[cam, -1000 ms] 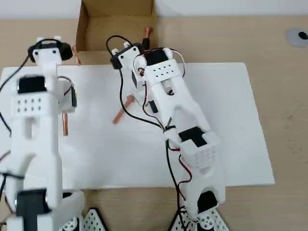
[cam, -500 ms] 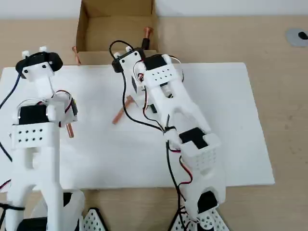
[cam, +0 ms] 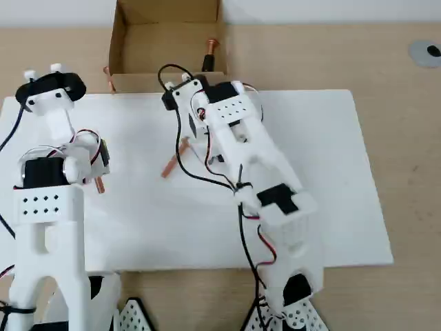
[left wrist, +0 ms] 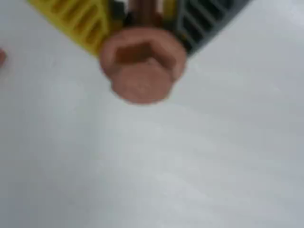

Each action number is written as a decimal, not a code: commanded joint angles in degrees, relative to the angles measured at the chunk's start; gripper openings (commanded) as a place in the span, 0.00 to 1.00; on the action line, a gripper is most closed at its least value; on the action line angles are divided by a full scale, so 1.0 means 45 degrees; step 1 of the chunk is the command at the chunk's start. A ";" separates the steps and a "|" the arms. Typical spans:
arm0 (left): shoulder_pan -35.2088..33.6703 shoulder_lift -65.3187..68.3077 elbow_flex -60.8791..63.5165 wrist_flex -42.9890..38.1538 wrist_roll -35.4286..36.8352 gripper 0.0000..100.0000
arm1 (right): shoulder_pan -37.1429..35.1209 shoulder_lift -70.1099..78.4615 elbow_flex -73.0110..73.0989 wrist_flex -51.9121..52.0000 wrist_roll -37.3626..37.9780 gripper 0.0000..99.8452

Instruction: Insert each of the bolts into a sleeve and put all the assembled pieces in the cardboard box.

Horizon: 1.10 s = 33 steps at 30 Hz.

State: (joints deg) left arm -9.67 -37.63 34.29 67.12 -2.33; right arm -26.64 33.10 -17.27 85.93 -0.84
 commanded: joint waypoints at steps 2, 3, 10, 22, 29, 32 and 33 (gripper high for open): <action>0.0195 -0.0459 -0.0078 -0.0137 0.0059 0.01 | -0.0205 0.0088 -0.0010 -0.0215 0.0000 0.27; 0.0195 -0.0459 -0.0078 -0.0137 0.0059 0.01 | -0.0205 0.0264 -0.0049 -0.0195 0.0020 0.27; 0.0137 -0.0459 -0.0078 -0.0137 0.0020 0.01 | -0.0147 0.1592 -0.0225 -0.0215 -0.0020 0.27; 0.0176 -0.0459 -0.0059 -0.0137 0.0020 0.01 | -0.0147 0.1592 -0.3057 0.0938 0.0059 0.13; 0.0176 -0.0459 -0.0059 -0.0117 0.0020 0.01 | -0.0147 0.1592 -0.2901 0.0977 0.0391 0.08; 0.0176 -0.0459 -0.0059 -0.0117 0.0020 0.01 | -0.0147 0.1592 -0.2921 0.1114 0.0410 0.08; 0.0176 -0.0459 -0.0059 -0.0117 0.0020 0.01 | -0.0147 0.1592 -0.2960 0.1211 0.0410 0.08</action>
State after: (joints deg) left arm -9.67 -37.63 34.29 67.12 -2.24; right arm -26.46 40.57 -28.35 90.07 0.31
